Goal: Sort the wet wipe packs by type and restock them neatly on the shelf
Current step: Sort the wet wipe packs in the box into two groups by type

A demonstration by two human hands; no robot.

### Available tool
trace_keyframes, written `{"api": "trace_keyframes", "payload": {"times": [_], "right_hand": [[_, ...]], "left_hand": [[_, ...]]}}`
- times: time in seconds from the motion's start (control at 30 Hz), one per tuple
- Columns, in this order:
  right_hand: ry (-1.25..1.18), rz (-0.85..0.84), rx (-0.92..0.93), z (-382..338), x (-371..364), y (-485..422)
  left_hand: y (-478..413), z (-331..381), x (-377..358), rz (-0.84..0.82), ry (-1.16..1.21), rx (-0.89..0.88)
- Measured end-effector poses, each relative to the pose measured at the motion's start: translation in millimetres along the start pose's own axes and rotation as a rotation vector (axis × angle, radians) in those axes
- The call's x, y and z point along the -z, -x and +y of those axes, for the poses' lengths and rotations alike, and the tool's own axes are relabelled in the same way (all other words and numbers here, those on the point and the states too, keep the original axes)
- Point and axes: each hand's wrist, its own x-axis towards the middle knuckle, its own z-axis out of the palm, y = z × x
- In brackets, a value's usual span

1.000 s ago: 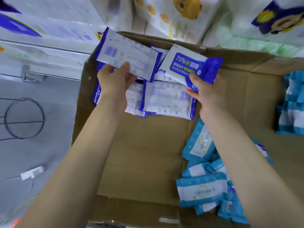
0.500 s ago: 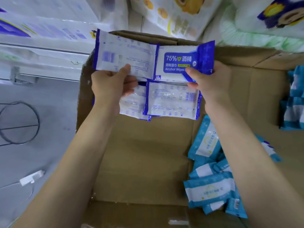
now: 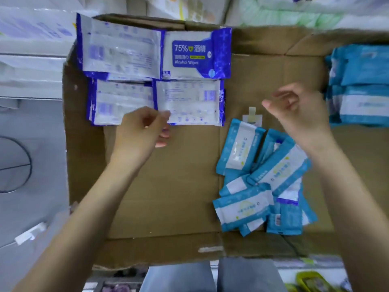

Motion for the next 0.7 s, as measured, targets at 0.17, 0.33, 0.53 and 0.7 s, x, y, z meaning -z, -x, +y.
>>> {"api": "trace_keyframes", "payload": {"times": [0.17, 0.33, 0.53, 0.7], "right_hand": [[0.225, -0.008, 0.02, 56, 38, 38], [0.167, 0.0, -0.071, 80, 35, 64], [0.14, -0.034, -0.134, 97, 22, 75], [-0.041, -0.154, -0.227, 97, 23, 81]], "left_hand": [[28, -36, -65, -0.151, -0.283, 0.012], [33, -44, -121, -0.084, -0.338, -0.013], [28, -31, -161, -0.056, -0.402, 0.059], [41, -16, -158, -0.04, -0.334, -0.033]]}}
